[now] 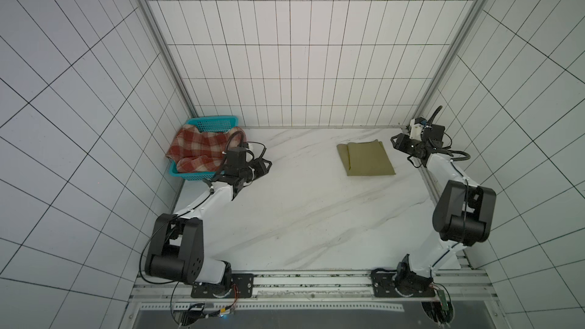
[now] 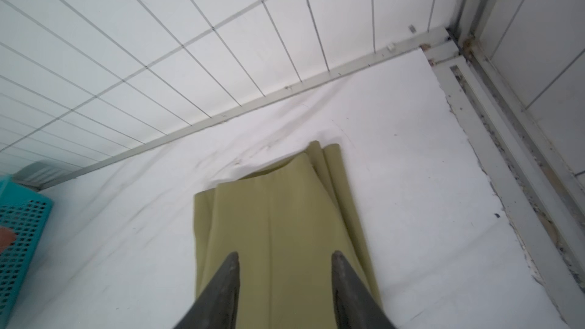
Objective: Fold and stack the skirts
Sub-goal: 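Grasp the plaid cloth in the teal basket with the left gripper while the right releases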
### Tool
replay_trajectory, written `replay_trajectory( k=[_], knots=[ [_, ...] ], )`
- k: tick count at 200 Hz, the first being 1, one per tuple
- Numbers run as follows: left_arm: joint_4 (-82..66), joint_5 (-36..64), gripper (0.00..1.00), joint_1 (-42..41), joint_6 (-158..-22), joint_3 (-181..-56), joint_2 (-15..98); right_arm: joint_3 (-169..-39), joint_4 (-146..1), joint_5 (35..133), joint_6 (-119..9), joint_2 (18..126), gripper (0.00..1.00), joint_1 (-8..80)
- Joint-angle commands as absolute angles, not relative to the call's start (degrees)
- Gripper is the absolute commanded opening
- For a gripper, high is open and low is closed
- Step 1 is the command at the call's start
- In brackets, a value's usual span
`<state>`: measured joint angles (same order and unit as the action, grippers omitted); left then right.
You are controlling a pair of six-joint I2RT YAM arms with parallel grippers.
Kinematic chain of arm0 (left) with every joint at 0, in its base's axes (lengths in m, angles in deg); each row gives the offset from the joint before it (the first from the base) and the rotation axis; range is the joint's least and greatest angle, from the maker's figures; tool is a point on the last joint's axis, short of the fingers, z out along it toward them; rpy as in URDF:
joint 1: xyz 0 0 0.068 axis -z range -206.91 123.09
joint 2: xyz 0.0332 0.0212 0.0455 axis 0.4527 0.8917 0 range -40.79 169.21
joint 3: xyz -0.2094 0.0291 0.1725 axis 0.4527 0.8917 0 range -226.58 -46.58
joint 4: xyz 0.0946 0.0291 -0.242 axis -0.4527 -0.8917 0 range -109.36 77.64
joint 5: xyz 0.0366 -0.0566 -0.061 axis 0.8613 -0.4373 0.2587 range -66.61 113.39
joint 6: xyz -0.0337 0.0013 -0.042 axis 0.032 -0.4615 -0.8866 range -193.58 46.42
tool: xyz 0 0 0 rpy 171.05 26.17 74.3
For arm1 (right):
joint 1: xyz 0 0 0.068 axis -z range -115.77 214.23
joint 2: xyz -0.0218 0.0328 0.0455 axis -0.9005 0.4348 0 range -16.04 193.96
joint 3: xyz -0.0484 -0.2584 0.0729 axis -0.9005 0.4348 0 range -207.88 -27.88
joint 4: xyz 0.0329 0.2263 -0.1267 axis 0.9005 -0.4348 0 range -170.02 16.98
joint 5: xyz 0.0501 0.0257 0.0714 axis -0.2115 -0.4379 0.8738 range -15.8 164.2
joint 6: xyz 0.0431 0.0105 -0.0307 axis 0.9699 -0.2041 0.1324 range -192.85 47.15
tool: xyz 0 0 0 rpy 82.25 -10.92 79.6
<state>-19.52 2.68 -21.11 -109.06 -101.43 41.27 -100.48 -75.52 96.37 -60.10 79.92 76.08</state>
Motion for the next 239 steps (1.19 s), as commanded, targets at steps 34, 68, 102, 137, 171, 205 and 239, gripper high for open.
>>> replay_trajectory(
  k=[34, 68, 102, 137, 171, 205, 239],
  knots=[
    [-34.0, 14.8, 0.5, -34.6, -103.1, -119.1, 44.4, -90.7, -70.8, 101.2, -54.4, 77.9, 0.48, 64.4],
    [-38.2, 22.6, 0.58, -39.9, -99.4, -121.0, 44.8, -93.9, -72.4, 103.6, -55.0, 79.8, 0.48, 59.2],
    [-43.3, 24.5, 0.63, -42.3, -96.7, -124.0, 49.0, -97.0, -74.5, 104.3, -55.3, 81.2, 0.47, 57.3],
    [-43.5, 28.5, 0.73, -42.4, -94.2, -123.2, 50.9, -96.3, -74.5, 105.4, -55.0, 80.1, 0.47, 57.3],
    [-43.9, 29.8, 0.72, -42.4, -93.3, -123.0, 53.5, -95.9, -74.4, 105.8, -54.8, 80.1, 0.47, 57.1],
    [-47.5, 29.1, 0.7, -42.4, -93.2, -125.0, 56.9, -96.0, -74.5, 105.8, -54.6, 80.3, 0.47, 57.0],
    [-47.1, 28.1, 0.65, -42.4, -93.5, -124.3, 58.8, -96.3, -74.6, 106.4, -54.4, 80.6, 0.47, 56.9]
  ],
)
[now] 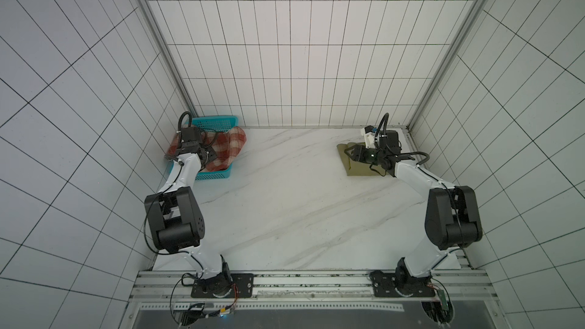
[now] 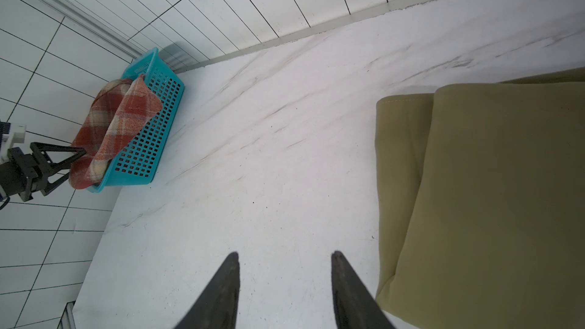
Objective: Fold and stack the skirts
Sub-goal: 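Grasp the plaid cloth in the teal basket with the left gripper while the right releases, then lift the plaid cloth out of the basket with the left gripper toward the table center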
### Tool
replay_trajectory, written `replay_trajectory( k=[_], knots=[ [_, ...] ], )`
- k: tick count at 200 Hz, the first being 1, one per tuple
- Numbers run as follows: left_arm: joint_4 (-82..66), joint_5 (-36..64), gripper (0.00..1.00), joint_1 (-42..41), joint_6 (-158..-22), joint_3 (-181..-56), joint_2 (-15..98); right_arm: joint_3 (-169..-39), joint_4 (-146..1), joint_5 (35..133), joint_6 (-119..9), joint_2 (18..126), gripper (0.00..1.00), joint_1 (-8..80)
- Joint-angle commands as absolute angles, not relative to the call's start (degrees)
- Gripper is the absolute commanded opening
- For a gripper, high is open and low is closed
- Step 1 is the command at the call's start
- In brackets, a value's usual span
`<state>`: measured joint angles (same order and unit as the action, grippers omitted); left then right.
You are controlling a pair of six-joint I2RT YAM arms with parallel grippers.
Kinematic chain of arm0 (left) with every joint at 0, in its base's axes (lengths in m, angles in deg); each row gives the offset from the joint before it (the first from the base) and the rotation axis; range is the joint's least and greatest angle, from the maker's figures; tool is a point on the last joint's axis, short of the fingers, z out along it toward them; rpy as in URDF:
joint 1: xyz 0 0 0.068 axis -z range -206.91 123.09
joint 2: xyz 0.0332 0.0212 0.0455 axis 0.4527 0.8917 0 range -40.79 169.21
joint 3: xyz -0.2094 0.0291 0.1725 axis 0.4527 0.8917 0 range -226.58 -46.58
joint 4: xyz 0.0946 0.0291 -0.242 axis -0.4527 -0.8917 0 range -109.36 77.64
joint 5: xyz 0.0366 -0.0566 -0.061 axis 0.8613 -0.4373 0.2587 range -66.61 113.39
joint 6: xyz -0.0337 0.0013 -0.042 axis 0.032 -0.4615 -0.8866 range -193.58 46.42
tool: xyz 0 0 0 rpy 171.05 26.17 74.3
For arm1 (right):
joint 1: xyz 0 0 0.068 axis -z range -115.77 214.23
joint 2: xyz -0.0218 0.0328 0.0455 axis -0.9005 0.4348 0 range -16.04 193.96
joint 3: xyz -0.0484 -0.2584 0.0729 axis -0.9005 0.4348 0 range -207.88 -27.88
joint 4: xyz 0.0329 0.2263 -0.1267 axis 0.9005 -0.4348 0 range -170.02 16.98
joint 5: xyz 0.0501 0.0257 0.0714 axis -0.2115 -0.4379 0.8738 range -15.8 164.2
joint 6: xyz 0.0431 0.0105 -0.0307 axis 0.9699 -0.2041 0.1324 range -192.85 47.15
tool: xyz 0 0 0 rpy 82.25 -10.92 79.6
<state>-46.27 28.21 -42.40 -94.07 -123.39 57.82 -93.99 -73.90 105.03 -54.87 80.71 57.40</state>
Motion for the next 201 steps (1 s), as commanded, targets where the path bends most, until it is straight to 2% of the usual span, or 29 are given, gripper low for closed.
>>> replay_trajectory(
  k=[1, 13, 21, 48, 75, 109, 174, 201],
  knots=[
    [-47.1, 28.1, 0.65, -42.4, -93.5, -124.2, 58.8, -96.3, -74.6, 106.4, -54.4, 80.6, 0.47, 56.9],
    [-46.3, 28.1, 0.6, -42.4, -93.6, -124.0, 59.1, -96.4, -74.6, 106.6, -54.2, 80.6, 0.47, 56.8],
    [-46.2, 28.2, 0.52, -42.5, -93.5, -124.1, 59.4, -96.5, -74.7, 106.8, -54.1, 80.4, 0.47, 56.8],
    [-46.4, 28.6, 0.0, -42.4, -93.2, -124.7, 60.5, -96.4, -74.6, 106.3, -54.0, 79.8, 0.47, 56.8],
    [-46.6, 27.7, 0.0, -42.4, -93.4, -125.3, 59.1, -97.0, -75.7, 105.8, -54.6, 79.9, 0.46, 56.8],
    [-45.4, 24.4, 0.0, -42.4, -94.6, -127.9, 52.1, -97.1, -75.8, 105.9, -54.4, 79.5, 0.46, 56.8],
    [-33.1, 17.9, 0.0, -42.4, -99.8, -130.0, 36.6, -95.3, -75.6, 106.3, -54.1, 77.6, 0.45, 56.8],
    [-31.6, 11.3, 0.0, -42.5, -102.6, -134.2, 35.8, -94.6, -75.4, 106.5, -53.8, 76.9, 0.45, 56.7]
  ],
)
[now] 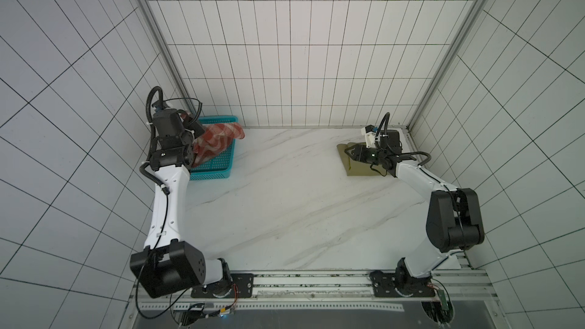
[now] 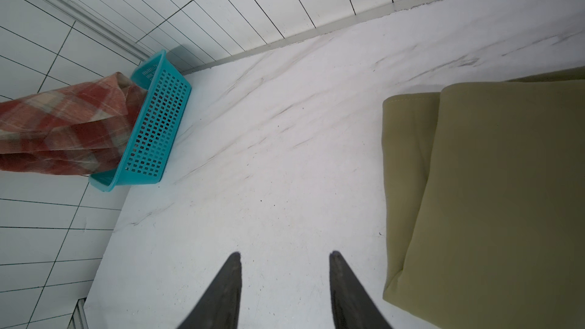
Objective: Fold and stack the skirts
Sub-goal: 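Lift the plaid cloth out of the basket with the left gripper toward the table center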
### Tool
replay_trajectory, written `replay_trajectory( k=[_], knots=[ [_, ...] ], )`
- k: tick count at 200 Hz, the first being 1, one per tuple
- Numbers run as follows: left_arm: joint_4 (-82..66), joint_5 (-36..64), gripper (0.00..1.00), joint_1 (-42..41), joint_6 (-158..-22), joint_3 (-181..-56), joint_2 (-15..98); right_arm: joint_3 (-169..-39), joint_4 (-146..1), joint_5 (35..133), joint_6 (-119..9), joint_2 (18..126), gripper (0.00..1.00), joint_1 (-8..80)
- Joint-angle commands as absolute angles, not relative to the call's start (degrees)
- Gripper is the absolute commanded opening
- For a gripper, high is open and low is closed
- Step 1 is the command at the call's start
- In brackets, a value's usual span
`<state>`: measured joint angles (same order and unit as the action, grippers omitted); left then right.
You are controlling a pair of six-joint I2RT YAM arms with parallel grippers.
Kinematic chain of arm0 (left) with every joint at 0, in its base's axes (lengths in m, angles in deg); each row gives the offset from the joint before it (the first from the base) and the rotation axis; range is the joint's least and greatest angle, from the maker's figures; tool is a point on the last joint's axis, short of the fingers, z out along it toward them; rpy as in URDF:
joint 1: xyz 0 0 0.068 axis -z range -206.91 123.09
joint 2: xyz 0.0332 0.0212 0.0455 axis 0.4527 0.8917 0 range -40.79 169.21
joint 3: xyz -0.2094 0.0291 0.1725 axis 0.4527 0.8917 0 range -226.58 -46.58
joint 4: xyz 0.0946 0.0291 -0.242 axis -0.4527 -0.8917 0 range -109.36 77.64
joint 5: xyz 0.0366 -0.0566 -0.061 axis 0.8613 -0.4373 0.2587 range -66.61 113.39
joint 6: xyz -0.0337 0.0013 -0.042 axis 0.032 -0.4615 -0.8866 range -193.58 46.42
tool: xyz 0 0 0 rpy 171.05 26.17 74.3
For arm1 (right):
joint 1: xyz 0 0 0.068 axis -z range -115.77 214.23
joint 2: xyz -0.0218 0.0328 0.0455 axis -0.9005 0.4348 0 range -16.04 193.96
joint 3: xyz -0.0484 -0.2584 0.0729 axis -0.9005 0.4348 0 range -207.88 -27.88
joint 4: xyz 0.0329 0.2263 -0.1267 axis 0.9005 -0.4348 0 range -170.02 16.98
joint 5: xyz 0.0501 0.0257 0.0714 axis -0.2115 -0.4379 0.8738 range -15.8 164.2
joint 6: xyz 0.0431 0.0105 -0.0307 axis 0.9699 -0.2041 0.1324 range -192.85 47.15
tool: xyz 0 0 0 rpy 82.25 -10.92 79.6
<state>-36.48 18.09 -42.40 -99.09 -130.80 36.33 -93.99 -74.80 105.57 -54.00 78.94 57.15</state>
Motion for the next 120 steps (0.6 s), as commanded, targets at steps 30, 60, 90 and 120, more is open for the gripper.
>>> replay_trajectory(
  k=[30, 60, 90, 120],
  knots=[
    [-25.7, 1.7, 0.0, -42.5, -107.8, -138.2, 35.1, -93.9, -75.4, 106.7, -53.7, 75.8, 0.45, 56.7],
    [-17.1, -5.8, 0.0, -42.5, -112.8, -141.9, 34.2, -92.6, -75.1, 106.7, -53.7, 73.8, 0.45, 56.7],
    [-12.2, -10.1, 0.0, -41.7, -117.5, -146.0, 33.6, -91.1, -74.7, 106.9, -53.4, 71.5, 0.45, 56.8],
    [-11.7, -11.4, 0.0, -37.5, -117.8, -149.4, 33.1, -90.2, -74.6, 107.5, -53.6, 68.6, 0.45, 56.5]
  ],
)
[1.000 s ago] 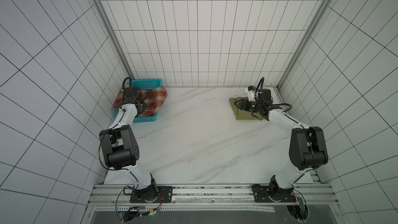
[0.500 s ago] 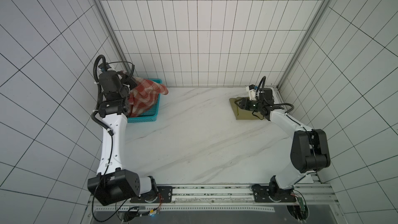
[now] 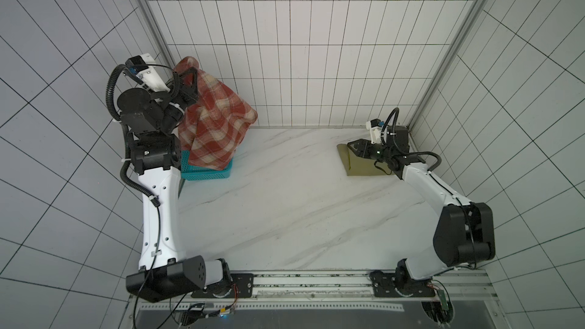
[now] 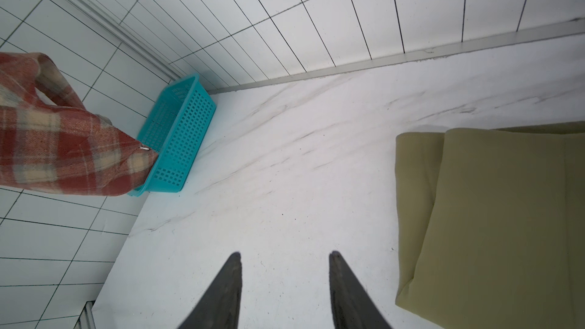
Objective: Fold and stack the skirts
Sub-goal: 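Lift the plaid cloth out of the basket with the left gripper toward the table center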
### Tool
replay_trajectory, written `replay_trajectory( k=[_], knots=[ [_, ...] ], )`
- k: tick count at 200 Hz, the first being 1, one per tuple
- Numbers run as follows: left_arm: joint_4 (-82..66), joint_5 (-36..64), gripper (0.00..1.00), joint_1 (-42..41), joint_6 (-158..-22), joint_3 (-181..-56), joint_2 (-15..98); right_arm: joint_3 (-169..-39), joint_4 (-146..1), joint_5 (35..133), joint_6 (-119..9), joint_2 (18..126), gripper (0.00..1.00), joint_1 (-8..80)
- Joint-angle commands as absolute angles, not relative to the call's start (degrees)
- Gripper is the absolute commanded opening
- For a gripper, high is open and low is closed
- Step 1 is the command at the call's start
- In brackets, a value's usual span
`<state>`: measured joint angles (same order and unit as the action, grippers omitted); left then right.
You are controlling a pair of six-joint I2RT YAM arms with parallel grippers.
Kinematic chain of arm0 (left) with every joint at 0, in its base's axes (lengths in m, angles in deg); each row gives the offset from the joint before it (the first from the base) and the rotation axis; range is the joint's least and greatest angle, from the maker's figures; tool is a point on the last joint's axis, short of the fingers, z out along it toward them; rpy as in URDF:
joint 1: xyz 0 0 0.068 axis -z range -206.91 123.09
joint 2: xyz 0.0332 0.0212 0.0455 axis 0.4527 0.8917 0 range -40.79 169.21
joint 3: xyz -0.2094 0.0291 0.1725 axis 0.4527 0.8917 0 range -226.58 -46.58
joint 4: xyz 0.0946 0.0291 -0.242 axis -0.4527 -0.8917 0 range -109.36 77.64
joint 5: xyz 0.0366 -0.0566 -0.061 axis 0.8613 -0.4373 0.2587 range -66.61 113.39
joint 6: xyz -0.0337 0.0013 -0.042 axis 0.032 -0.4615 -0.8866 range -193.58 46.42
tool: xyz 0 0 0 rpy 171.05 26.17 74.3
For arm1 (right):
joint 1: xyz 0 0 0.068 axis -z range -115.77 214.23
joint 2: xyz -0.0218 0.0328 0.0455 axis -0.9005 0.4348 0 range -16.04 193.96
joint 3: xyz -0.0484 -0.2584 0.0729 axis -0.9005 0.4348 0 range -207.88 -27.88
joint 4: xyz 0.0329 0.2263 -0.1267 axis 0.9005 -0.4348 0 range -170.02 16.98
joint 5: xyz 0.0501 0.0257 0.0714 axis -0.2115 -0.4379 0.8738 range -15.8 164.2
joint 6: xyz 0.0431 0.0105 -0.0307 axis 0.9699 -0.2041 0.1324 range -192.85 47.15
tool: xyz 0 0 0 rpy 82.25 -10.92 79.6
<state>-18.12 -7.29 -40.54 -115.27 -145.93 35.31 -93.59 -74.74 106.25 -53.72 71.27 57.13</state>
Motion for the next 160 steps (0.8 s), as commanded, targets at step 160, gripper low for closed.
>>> replay_trajectory(
  k=[160],
  knots=[
    [6.7, -6.0, 0.0, -7.3, -123.7, -142.7, 46.2, -83.7, -82.1, 101.3, -56.4, 55.1, 0.46, 55.9]
  ],
)
